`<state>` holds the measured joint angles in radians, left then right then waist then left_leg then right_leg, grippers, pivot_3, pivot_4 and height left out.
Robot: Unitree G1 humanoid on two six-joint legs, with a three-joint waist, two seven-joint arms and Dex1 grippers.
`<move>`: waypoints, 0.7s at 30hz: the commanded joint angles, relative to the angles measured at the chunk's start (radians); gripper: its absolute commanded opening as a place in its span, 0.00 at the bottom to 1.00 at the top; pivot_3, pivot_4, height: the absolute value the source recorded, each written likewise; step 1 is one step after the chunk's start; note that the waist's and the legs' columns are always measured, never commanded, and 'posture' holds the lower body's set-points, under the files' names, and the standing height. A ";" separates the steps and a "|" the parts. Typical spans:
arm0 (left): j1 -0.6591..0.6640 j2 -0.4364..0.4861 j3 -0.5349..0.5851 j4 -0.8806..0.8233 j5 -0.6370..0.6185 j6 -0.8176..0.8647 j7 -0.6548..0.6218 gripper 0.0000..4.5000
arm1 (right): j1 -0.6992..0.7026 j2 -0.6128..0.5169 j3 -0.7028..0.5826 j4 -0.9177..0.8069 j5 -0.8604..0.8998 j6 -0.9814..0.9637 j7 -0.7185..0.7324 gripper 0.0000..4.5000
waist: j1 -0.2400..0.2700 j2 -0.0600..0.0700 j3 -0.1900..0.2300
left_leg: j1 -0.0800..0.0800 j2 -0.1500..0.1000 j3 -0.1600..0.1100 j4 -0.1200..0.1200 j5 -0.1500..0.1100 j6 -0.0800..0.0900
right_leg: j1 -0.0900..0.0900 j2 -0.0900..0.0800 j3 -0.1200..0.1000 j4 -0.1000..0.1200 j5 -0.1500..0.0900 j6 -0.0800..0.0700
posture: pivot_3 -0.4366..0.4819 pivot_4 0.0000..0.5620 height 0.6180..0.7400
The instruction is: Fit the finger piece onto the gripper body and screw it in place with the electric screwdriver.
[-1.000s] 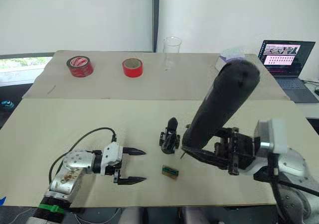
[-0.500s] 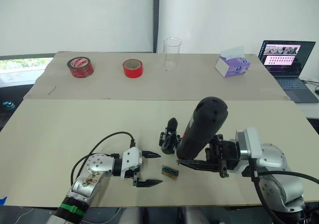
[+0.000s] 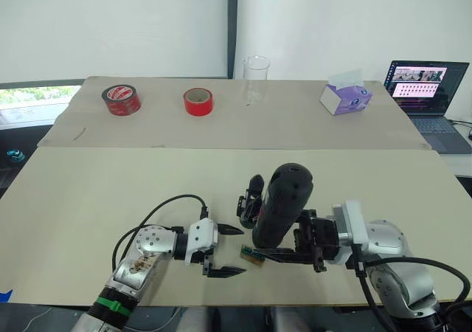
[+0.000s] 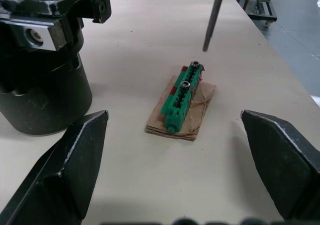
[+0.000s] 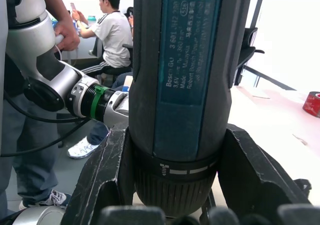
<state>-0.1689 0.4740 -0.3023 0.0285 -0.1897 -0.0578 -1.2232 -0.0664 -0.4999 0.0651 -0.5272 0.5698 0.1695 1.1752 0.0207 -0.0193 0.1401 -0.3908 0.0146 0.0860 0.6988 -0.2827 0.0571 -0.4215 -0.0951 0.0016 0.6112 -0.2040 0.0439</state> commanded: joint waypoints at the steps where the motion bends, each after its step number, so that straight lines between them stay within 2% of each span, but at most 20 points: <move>1: 0.007 -0.003 -0.040 0.001 -0.002 0.013 -0.019 1.00 | -0.011 -0.008 -0.012 -0.020 0.015 -0.040 -0.004 0.43 | 0.000 0.000 0.000 | 0.000 0.000 0.000 0.000 0.000 0.000 | 0.000 0.000 0.000 0.000 0.000 0.000 | 0.48 0.27 1.00; 21: 0.021 -0.004 -0.058 0.005 0.002 0.005 -0.016 1.00 | 0.002 -0.043 -0.024 -0.005 0.013 -0.060 -0.005 0.43 | -0.001 0.000 0.000 | 0.000 0.000 0.000 0.000 0.000 0.000 | 0.000 0.000 0.000 0.000 -0.001 -0.001 | 0.48 0.27 1.00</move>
<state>-0.1697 0.4718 -0.3256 0.0276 -0.1975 -0.0624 -1.2353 -0.0565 -0.5422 0.0638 -0.5157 0.5698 0.1533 1.1751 0.0192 -0.0193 0.1401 -0.3907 0.0147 0.0860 0.6986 -0.2827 0.0571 -0.4215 -0.0951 0.0016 0.6112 -0.2049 0.0424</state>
